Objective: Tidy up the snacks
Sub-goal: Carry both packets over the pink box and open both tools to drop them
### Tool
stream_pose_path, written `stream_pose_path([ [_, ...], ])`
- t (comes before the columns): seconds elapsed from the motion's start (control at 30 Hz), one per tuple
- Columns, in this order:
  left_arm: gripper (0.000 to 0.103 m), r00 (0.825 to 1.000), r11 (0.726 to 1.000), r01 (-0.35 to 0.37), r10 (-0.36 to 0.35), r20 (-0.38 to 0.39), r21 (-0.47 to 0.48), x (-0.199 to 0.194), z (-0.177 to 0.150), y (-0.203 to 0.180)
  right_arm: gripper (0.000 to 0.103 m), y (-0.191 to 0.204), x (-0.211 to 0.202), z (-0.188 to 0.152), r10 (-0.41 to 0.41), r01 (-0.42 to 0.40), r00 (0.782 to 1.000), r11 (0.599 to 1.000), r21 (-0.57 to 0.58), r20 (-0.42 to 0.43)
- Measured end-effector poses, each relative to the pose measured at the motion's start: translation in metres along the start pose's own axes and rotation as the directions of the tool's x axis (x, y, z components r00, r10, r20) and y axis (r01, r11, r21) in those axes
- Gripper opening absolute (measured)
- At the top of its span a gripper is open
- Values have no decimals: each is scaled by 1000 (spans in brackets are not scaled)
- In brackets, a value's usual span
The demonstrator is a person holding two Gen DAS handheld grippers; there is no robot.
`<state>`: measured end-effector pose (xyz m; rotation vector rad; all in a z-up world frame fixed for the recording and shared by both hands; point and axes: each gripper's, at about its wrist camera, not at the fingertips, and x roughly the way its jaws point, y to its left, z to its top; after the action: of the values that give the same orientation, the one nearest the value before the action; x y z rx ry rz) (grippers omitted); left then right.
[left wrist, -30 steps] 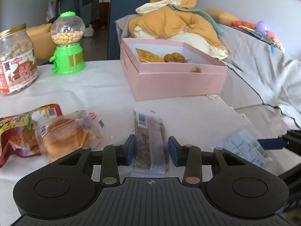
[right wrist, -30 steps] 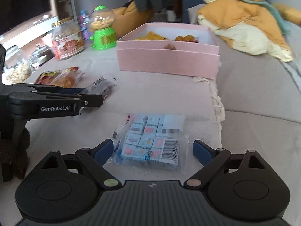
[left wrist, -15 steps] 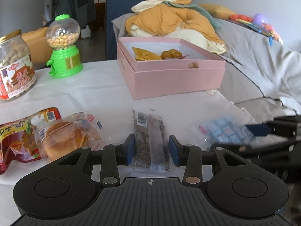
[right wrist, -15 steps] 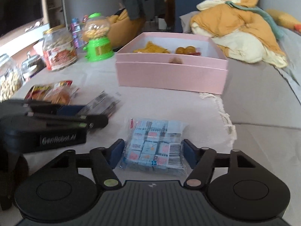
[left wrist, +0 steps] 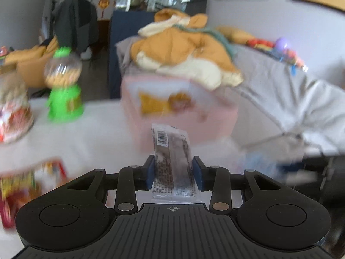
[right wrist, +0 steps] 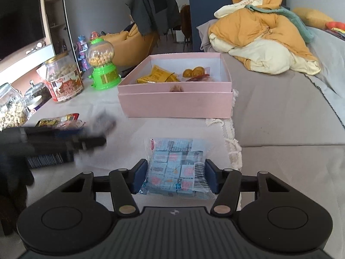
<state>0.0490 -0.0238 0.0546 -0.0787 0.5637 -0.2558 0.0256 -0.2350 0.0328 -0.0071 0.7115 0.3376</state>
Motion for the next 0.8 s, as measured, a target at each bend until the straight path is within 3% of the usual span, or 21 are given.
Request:
stream_pose_path([
  [0.17,41,999,999,9,-7,44,-47,30,71,-1,57,-2,-1,2,-8,8,1000,1000,-3,8],
  [0.3,36,992,970,97,-112,-58,-222,80,99,20,57,-2,-1,1,19,-19,1000,1000,1,10],
  [0.37,36,996,970,75,-83,-27,-232,91,99,27,57,0,3,0,19,-19,1000,1000,-6,0],
  [0.43,36,999,972,22,-10,53,-234,83,96,37,57,3,7,-2,13,-13,1000,1000,-21,-13],
  [0.5,36,996,965,20,4,88,-263,70,88,47,57,5,10,-4,5,-6,1000,999,-35,-24],
  [0.67,36,996,982,33,-16,90,-185,24,60,65,57,3,12,9,26,-27,1000,999,-25,-16],
  [0.8,36,998,984,-19,29,55,-176,-9,37,92,57,5,6,53,31,-29,997,999,-26,73],
])
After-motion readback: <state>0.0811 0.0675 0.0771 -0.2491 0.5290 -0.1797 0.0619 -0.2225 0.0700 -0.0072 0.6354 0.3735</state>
